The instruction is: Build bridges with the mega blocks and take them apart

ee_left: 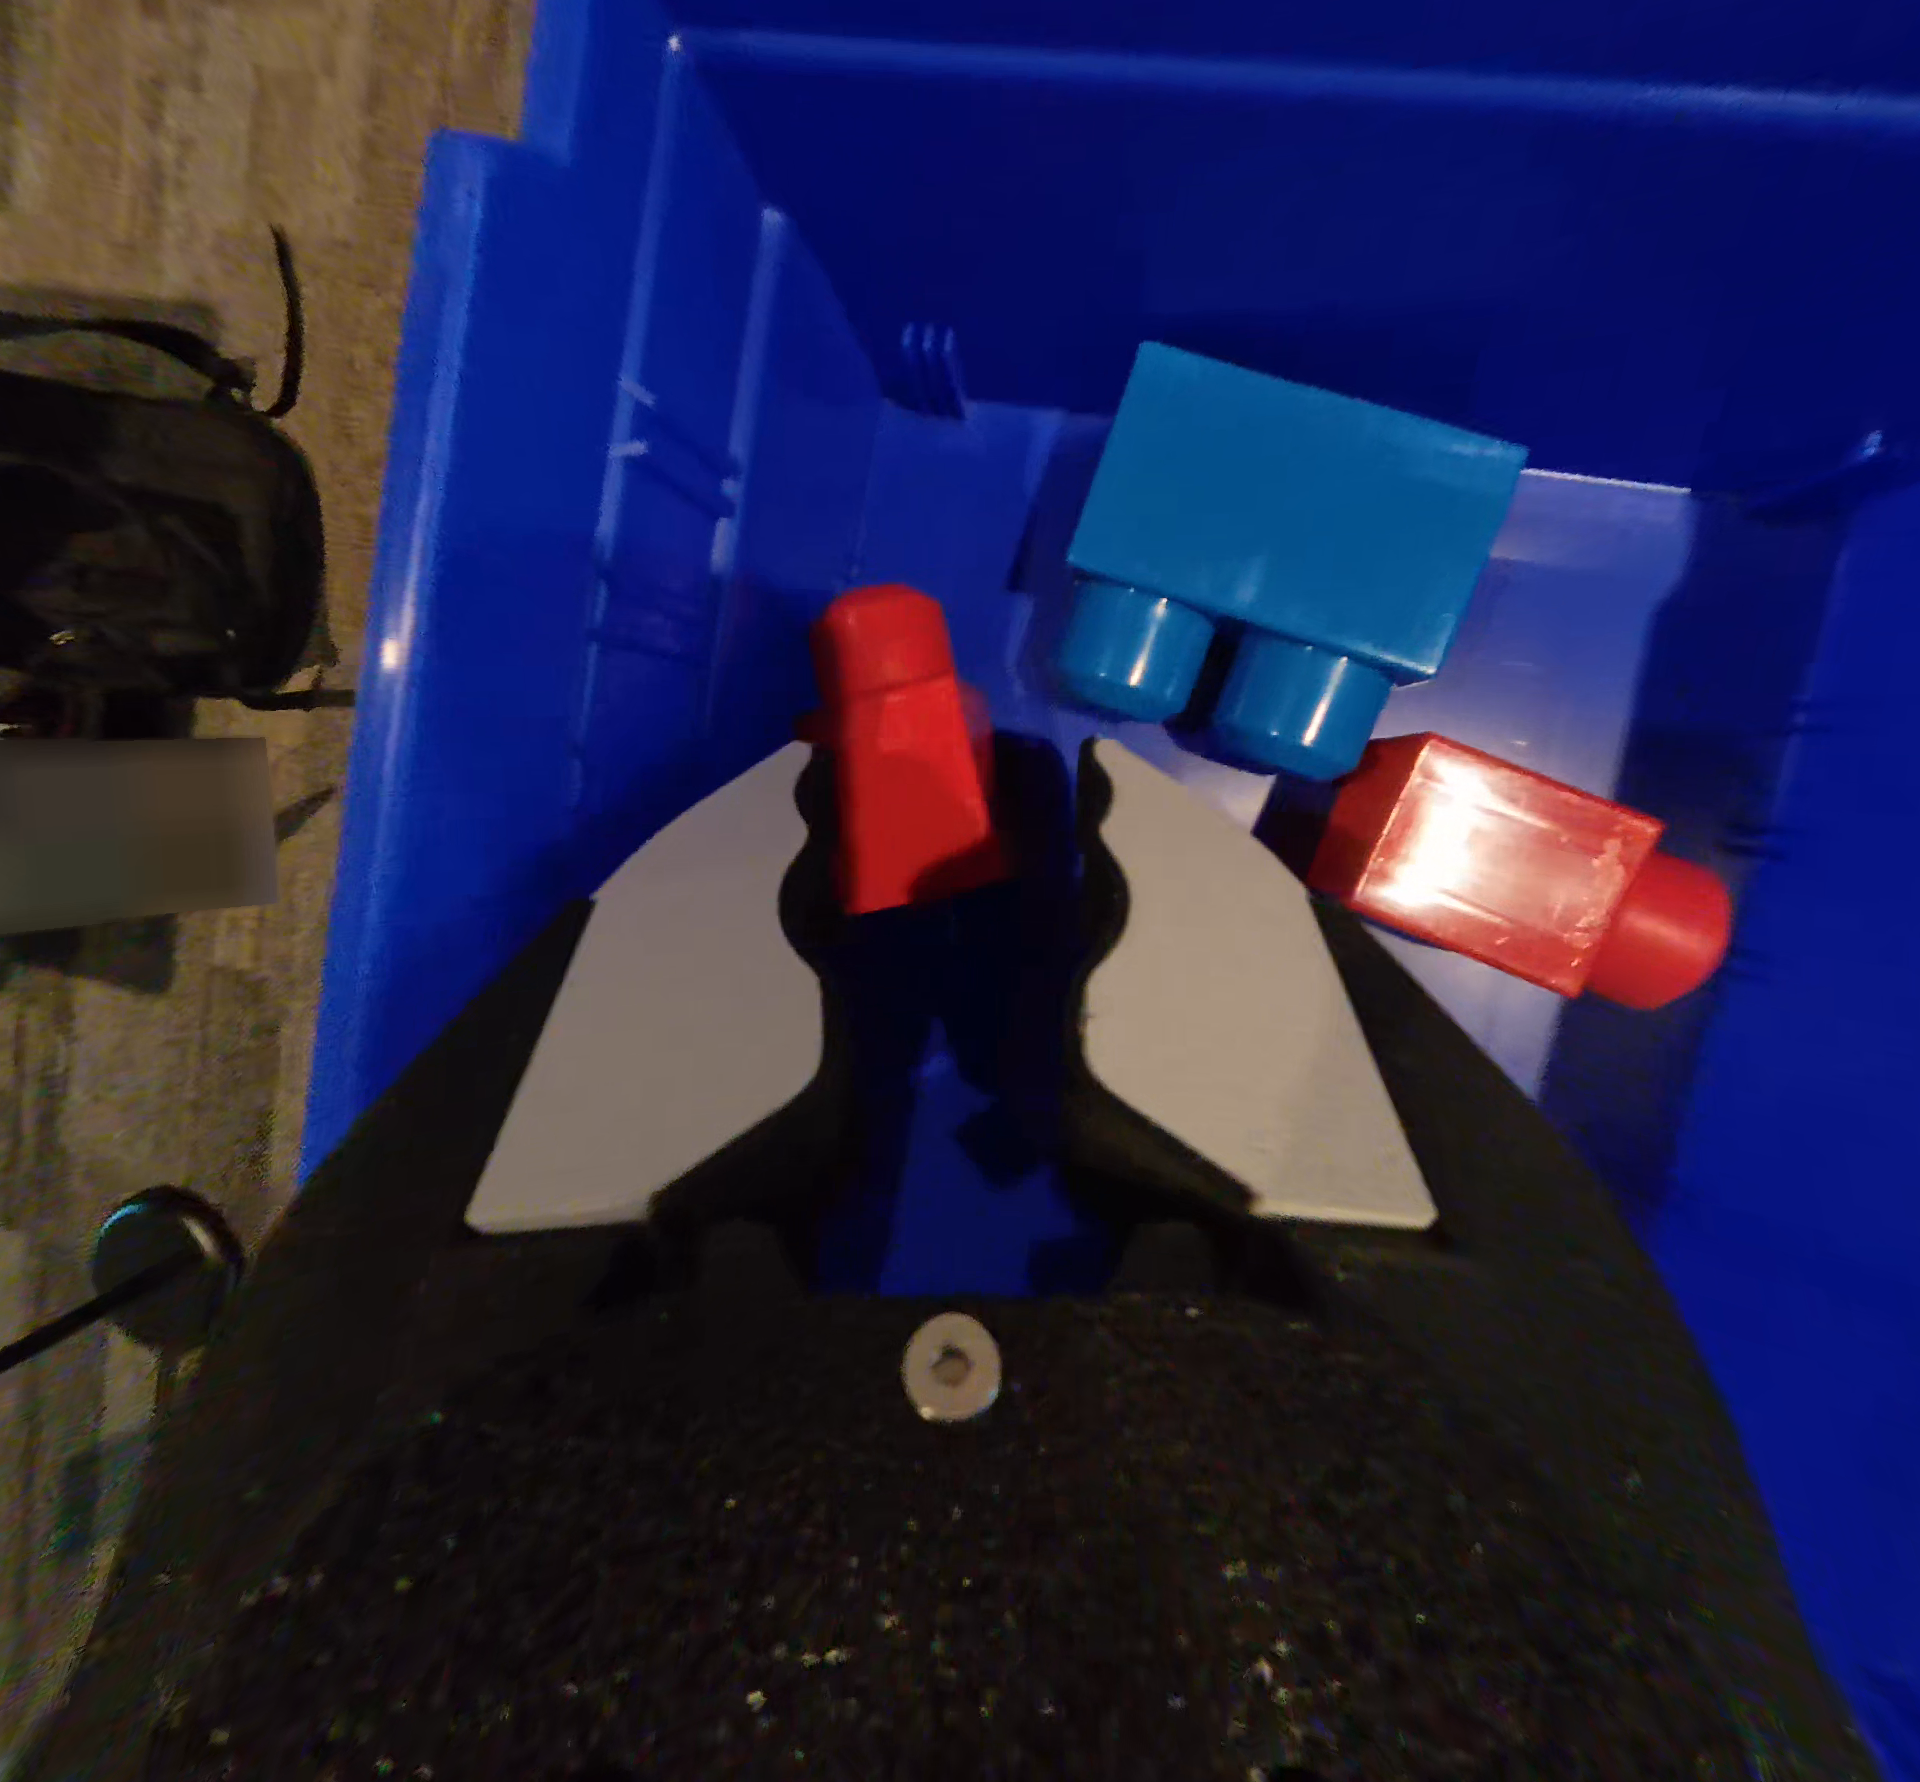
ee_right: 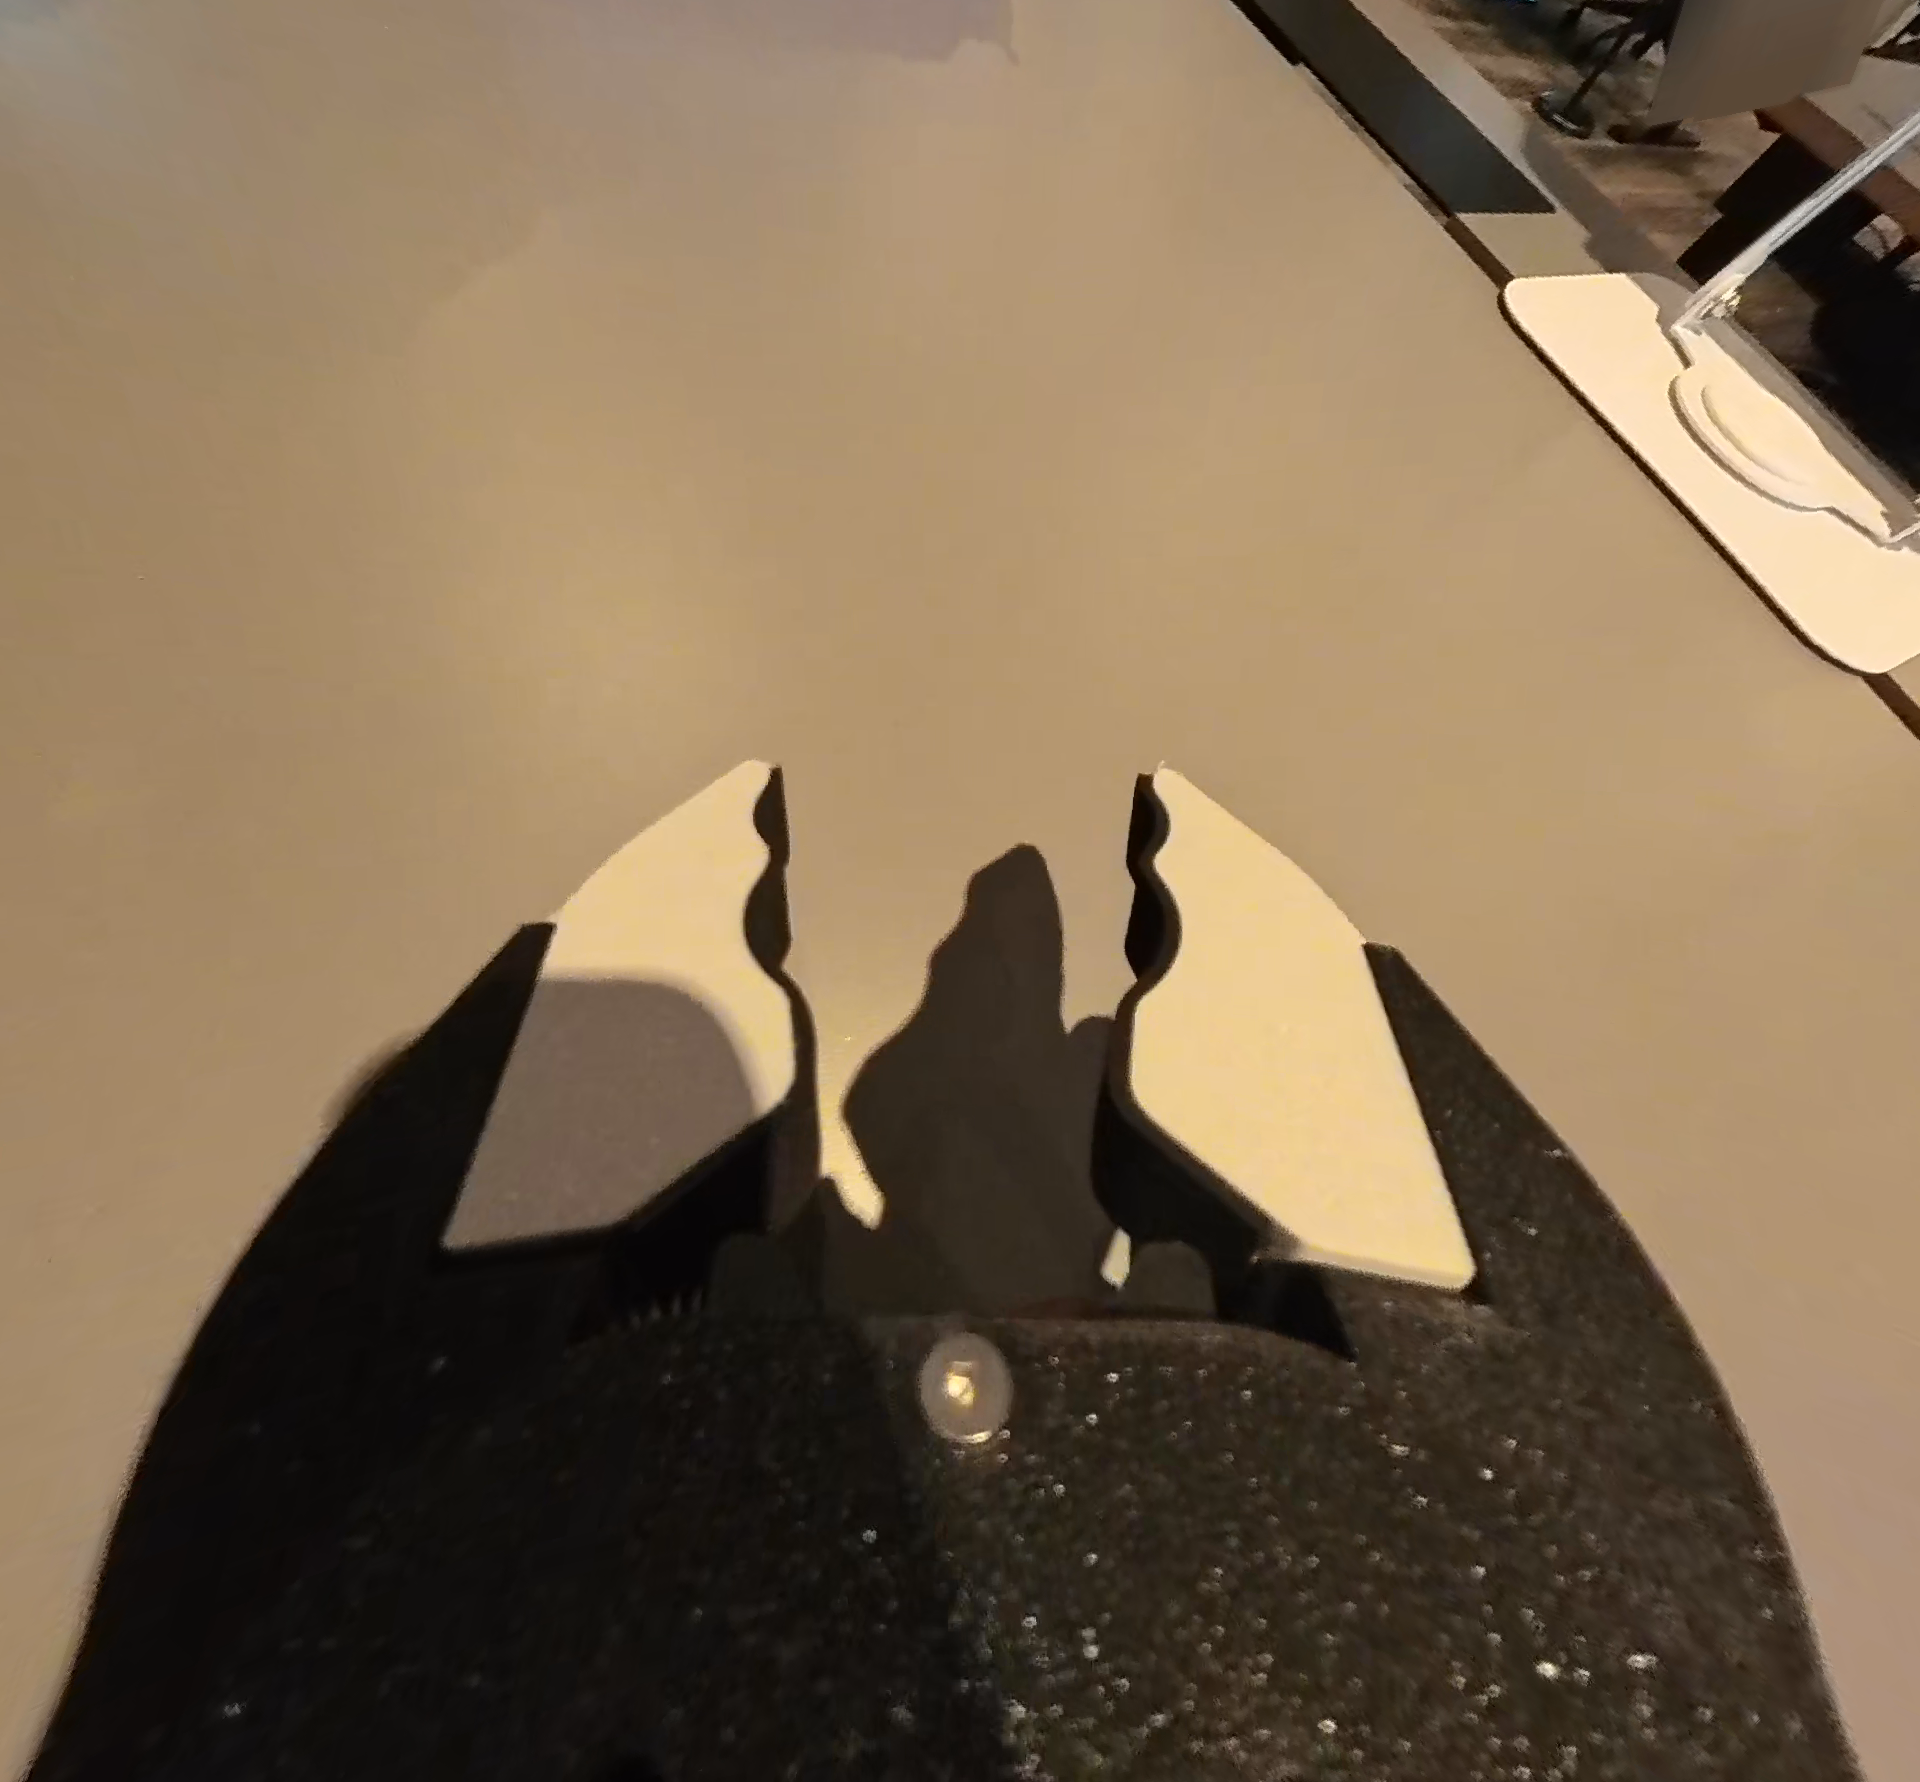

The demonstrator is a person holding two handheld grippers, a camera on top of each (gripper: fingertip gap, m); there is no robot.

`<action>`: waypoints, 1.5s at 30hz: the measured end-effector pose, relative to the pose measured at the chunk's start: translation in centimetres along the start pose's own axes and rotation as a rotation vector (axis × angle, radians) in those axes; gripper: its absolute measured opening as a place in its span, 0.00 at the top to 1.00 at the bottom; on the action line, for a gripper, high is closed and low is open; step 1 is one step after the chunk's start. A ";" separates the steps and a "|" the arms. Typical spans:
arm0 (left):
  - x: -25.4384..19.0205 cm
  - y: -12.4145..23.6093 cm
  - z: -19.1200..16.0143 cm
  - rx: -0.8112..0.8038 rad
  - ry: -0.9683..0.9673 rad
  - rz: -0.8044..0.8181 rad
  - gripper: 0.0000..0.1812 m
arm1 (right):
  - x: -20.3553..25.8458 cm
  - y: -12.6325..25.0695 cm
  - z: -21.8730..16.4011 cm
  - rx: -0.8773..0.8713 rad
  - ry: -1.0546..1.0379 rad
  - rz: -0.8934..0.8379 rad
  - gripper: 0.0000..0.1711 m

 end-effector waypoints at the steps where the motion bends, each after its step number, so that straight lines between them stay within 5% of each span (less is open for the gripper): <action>1: 0.1 0.0 -0.1 0.011 -0.003 0.021 0.75 | 0.1 0.0 0.0 0.000 0.006 -0.003 0.63; 7: 0.2 0.2 -0.2 0.068 -0.097 0.207 0.75 | 0.1 -0.1 0.0 0.006 0.016 -0.006 0.64; 10: -0.4 -1.1 -1.6 0.222 -0.106 0.127 0.75 | 0.1 -0.2 0.0 0.009 0.012 0.000 0.64; 13: -1.5 -0.3 -1.4 0.195 -0.061 -0.036 0.77 | 0.1 -0.1 0.0 0.007 0.013 -0.001 0.64; 28: -0.9 -0.8 -1.9 0.121 0.008 -0.080 0.77 | 0.3 -0.1 0.0 0.005 0.031 -0.007 0.64; 32: -2.0 4.3 -0.6 -0.051 0.029 -0.078 0.77 | 0.2 -0.1 0.0 0.004 0.026 -0.001 0.64; 35: -8.6 12.4 0.6 -0.355 -0.157 -0.211 0.78 | 0.1 -0.2 0.1 0.004 0.017 0.002 0.65; 38: -20.5 18.9 -2.6 -0.504 -0.556 -0.501 0.77 | -0.1 -0.1 0.1 -0.006 -0.002 0.004 0.65; 42: -34.5 19.6 -11.8 -0.321 -1.011 -0.847 0.77 | -0.2 0.3 0.1 -0.029 -0.018 0.000 0.65; 45: -39.8 17.3 -16.5 -0.126 -1.146 -0.913 0.77 | -0.2 0.5 0.0 -0.043 -0.021 -0.002 0.66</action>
Point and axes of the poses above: each gripper's, where its closed fingertips meet, y back along the fingers, z out of its top, x = y × z across the jaws, the point moved 7 cm from there along y, back along the fingers, and after that the axes turned 4 degrees about x, right-handed, at the moved point
